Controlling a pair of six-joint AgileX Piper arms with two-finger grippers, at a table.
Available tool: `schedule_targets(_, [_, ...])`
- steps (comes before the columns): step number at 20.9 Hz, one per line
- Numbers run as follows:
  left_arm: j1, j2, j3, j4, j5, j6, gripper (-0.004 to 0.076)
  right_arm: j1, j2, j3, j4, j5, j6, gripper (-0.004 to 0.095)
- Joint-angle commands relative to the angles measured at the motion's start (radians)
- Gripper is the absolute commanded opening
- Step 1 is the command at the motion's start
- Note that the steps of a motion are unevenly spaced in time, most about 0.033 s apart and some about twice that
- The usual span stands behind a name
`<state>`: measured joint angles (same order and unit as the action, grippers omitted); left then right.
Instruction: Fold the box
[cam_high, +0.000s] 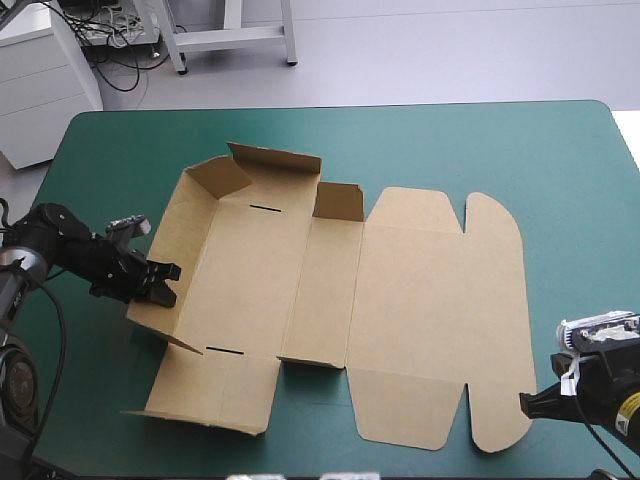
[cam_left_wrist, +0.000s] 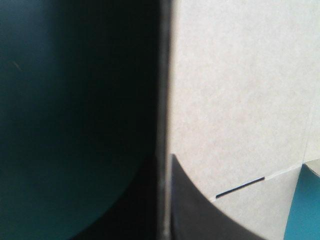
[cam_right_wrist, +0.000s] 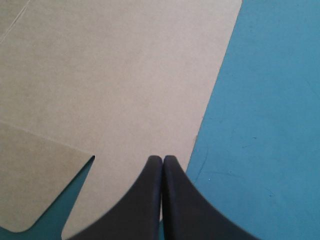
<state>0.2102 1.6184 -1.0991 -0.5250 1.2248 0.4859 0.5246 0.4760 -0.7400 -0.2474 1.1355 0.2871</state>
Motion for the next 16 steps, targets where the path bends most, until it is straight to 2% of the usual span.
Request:
schedule_targets(1, [-0.053, -0.079, -0.129, 0.033, 0.083, -0.022, -0.0032, -0.005, 0.007, -0.024, -0.022, -0.039, -0.005, -0.0023])
schedule_targets(4, [-0.208, -0.088, -0.265, 0.276, 0.081, -0.072, -0.0032, -0.005, 0.007, -0.024, -0.011, -0.027, -0.005, -0.0023])
schedule_targets(9, [-0.44, -0.088, -0.415, 0.555, 0.074, -0.063, -0.0032, -0.005, 0.007, -0.024, -0.001, -0.027, -0.001, -0.0023])
schedule_targets(12, [-0.559, -0.086, -0.491, 0.772, 0.075, 0.0, -0.0032, -0.005, 0.007, -0.024, 0.064, -0.027, -0.001, -0.0023])
schedule_targets(16, [-0.628, -0.086, -0.508, 0.89, 0.074, 0.08, -0.0032, -0.005, 0.007, -0.024, 0.077, -0.029, -0.001, -0.0023])
